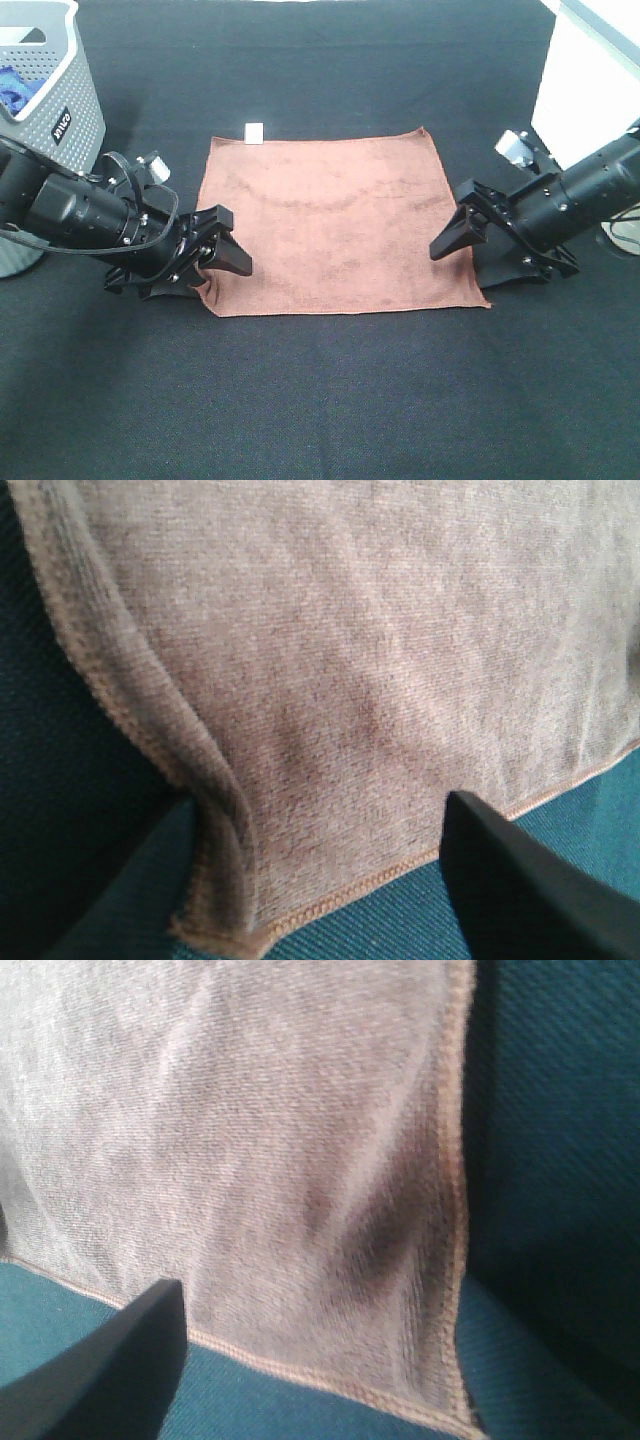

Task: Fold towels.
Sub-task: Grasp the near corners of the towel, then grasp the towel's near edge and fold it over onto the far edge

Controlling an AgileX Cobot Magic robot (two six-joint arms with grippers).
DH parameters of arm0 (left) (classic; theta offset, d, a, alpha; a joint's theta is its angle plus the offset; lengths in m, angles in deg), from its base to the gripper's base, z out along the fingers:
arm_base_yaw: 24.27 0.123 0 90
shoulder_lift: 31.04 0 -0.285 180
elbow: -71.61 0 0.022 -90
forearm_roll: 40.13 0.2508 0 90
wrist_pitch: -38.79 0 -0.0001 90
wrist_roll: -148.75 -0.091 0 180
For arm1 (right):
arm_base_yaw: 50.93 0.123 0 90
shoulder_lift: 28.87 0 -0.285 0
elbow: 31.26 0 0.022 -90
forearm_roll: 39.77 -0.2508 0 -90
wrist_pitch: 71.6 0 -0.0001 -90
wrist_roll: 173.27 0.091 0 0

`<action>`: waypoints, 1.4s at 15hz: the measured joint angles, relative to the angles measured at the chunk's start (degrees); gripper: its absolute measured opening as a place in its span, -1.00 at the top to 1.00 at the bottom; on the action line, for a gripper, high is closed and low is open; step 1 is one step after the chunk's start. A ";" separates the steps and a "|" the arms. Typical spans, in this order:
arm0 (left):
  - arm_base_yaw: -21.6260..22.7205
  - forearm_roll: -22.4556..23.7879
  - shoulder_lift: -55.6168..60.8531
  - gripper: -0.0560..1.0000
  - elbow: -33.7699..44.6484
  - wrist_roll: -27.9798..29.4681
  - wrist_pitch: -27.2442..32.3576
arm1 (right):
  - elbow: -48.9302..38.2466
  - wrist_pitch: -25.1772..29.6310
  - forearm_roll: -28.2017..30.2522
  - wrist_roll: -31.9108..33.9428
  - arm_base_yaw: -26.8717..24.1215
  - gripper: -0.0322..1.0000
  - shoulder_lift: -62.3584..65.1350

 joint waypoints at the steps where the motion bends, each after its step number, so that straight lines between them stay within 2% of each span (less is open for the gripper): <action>1: 0.00 0.00 -0.17 -0.26 -0.06 0.40 -0.23 | 1.15 -0.06 0.23 -0.11 1.78 -0.44 -0.74; 3: 0.00 0.17 -0.52 0.04 -0.06 1.43 -0.86 | 1.60 -0.92 0.17 2.01 2.92 -0.30 -1.20; 4: 0.00 0.57 -0.86 0.27 -0.06 2.18 -1.03 | 1.60 -1.38 0.86 3.09 2.86 -0.13 -1.26; 5: -0.06 1.60 -0.97 0.67 -0.06 2.69 -1.03 | 1.60 -2.35 2.75 4.53 2.75 0.26 -1.66; 6: -0.06 2.12 -0.97 0.85 -0.06 2.81 -0.86 | 1.60 -2.69 3.72 5.73 2.69 0.59 -1.78; 7: -0.06 2.12 -0.97 0.85 -0.06 2.81 -0.86 | 1.60 -2.69 3.72 5.73 2.69 0.59 -1.78; 8: -0.06 3.44 -0.97 0.88 -0.06 3.78 -0.74 | 1.60 -2.64 4.58 6.19 2.69 0.84 -1.89; 9: -0.06 5.56 -0.57 0.88 0.00 6.02 -0.46 | 1.60 -2.52 4.87 6.76 2.69 0.94 -1.78; 11: -0.06 14.44 2.18 0.89 0.34 13.18 0.97 | 1.55 -0.80 7.56 9.51 2.69 0.94 0.34; 13: -0.06 18.56 4.07 0.89 2.41 17.02 3.32 | -0.52 0.52 9.68 12.26 2.69 0.94 3.38; 18: -0.06 19.71 9.91 0.89 11.63 17.82 5.04 | -11.69 1.38 10.31 13.01 2.75 0.94 9.45; 21: -0.06 18.39 11.97 0.89 10.77 14.15 4.24 | -10.54 0.40 8.94 10.66 2.75 0.94 10.31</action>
